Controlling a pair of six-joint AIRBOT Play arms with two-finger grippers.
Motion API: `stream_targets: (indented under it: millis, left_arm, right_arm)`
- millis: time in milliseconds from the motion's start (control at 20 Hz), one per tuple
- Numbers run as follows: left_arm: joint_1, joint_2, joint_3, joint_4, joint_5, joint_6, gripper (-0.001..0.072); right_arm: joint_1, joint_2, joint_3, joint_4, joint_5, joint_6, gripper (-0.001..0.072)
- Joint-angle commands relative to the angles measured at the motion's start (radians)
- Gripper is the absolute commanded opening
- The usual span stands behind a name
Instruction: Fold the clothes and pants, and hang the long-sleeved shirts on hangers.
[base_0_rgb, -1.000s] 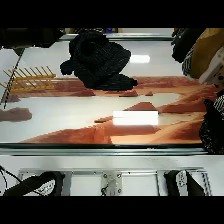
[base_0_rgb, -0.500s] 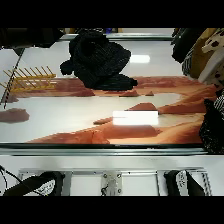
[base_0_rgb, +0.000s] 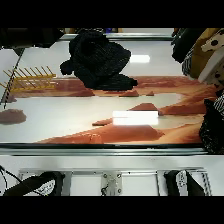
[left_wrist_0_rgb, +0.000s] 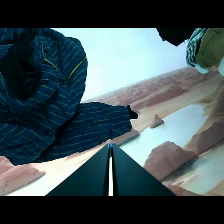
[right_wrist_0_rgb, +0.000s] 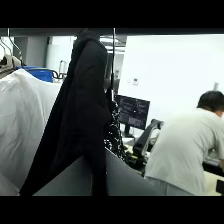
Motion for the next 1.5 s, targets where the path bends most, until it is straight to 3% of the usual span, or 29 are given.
stream_targets:
  millis: [0, 800, 1450]
  left_arm:
    - [0.0, -0.001, 0.0, 0.0, 0.0, 0.0, 0.0017]
    - [0.0, -0.003, 0.0, 0.0, -0.008, 0.0, 0.0017]
    - [0.0, -0.003, 0.0, 0.0, -0.058, 0.0, 0.0017]
  right_arm:
    - [0.001, 0.03, 0.001, 0.001, -0.076, 0.0, 0.0014]
    - [0.001, 0.074, 0.001, 0.016, -0.067, 0.001, 0.0013]
    - [0.001, -0.103, 0.001, 0.016, -0.098, 0.001, 0.0014]
